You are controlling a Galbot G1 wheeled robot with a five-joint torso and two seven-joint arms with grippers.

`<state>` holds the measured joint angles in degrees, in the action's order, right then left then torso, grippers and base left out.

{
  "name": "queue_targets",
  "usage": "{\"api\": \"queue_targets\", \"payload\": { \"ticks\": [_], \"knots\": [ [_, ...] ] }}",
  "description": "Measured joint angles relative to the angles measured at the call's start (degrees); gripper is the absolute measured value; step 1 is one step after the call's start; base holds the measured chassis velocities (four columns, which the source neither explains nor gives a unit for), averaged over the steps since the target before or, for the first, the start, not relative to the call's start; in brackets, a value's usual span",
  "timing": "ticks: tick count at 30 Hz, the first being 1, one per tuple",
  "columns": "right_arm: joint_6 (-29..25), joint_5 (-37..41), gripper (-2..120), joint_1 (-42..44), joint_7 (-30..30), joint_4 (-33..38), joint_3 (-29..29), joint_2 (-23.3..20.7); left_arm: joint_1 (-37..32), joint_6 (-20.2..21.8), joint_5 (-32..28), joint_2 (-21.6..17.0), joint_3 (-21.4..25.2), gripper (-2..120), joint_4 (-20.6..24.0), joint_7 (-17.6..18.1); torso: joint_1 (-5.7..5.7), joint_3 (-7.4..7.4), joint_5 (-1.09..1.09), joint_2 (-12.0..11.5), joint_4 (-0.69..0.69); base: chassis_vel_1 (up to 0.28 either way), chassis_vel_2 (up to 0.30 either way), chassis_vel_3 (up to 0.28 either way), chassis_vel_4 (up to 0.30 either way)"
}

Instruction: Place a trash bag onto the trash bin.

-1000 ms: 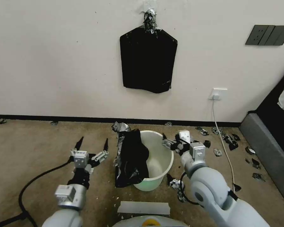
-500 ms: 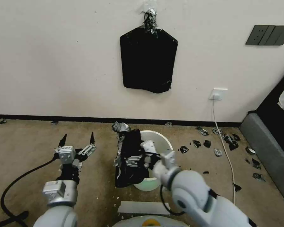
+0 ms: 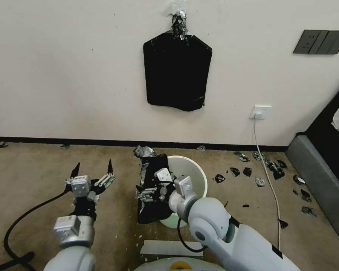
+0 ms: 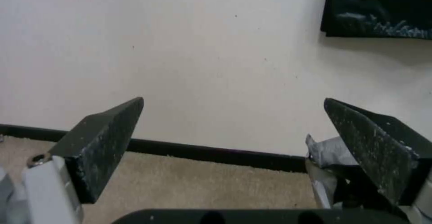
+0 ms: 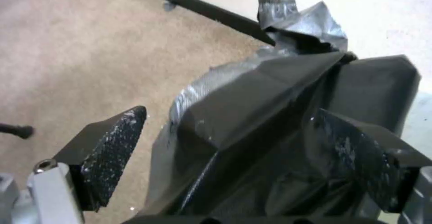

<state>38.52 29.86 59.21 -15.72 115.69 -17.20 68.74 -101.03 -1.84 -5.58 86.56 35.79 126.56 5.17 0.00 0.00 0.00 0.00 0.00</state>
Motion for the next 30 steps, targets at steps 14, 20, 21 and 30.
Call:
{"api": "queue_targets", "payload": {
  "ticks": [14,20,21,30],
  "knots": [
    [0.22,-1.56,61,0.1,-0.2,-1.85,-0.13,0.25,-0.06,-0.04,0.6,0.18,-1.14,100,-0.67,-0.08,0.0,0.0,0.0,0.0,0.0,0.0,0.0,0.0,0.0],
    [0.05,-1.53,38,0.56,-0.44,-1.64,0.44,-0.04,0.07,0.05,0.64,-0.09,-1.52,100,-1.47,-0.16,0.0,0.0,0.0,0.0,0.0,0.0,0.0,0.0,0.0],
    [0.05,-1.53,38,0.56,-0.44,-1.64,0.44,-0.04,0.07,0.05,0.64,-0.09,-1.52,100,-1.47,-0.16,0.0,0.0,0.0,0.0,0.0,0.0,0.0,0.0,0.0],
    [-0.42,-1.31,3,1.21,-1.13,-0.72,1.28,-0.39,-0.29,7.06,-3.88,-3.24,-3.03,100,-2.55,-4.46,0.0,0.0,0.0,0.0,0.0,0.0,0.0,0.0,0.0]
  ]
}}
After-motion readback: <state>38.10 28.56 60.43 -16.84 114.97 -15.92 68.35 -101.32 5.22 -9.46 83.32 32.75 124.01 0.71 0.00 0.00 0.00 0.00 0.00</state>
